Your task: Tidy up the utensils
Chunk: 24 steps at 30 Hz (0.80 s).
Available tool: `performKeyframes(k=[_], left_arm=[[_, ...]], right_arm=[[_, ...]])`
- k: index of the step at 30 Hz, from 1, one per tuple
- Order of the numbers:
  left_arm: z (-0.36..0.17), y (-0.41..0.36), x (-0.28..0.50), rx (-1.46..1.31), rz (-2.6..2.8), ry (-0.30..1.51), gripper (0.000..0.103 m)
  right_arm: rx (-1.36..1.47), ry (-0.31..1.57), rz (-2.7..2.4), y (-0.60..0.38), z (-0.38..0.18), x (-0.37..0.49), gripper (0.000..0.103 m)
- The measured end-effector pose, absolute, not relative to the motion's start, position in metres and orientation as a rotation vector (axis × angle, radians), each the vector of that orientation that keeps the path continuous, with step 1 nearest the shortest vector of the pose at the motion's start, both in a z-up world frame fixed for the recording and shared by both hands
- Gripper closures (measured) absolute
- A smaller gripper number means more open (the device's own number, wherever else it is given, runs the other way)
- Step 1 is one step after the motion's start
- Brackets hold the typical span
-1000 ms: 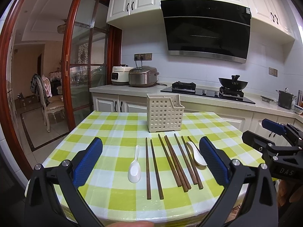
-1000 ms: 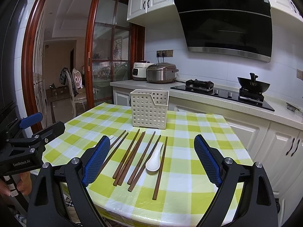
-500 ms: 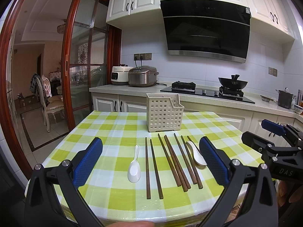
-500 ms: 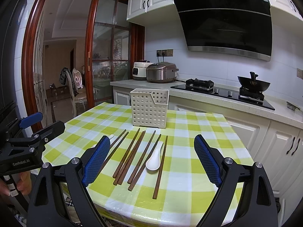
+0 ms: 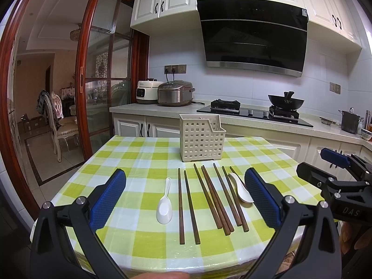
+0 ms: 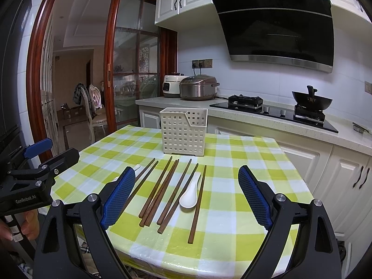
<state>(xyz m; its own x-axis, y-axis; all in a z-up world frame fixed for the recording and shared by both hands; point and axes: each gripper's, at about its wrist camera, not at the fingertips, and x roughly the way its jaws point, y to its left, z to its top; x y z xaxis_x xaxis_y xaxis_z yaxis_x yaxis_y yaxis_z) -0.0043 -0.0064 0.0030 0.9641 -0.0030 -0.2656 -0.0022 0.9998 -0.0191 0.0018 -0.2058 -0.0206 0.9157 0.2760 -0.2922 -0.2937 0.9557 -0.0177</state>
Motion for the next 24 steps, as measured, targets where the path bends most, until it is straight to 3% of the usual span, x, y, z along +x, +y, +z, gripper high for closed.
performKeyframes(k=[24], left_arm=[[-0.0011,-0.0084,-0.0014,-0.023,-0.010,0.280,0.004]], right_arm=[[-0.045,0.310,0.302,-0.2045,-0.0282,0.0033,0.018]])
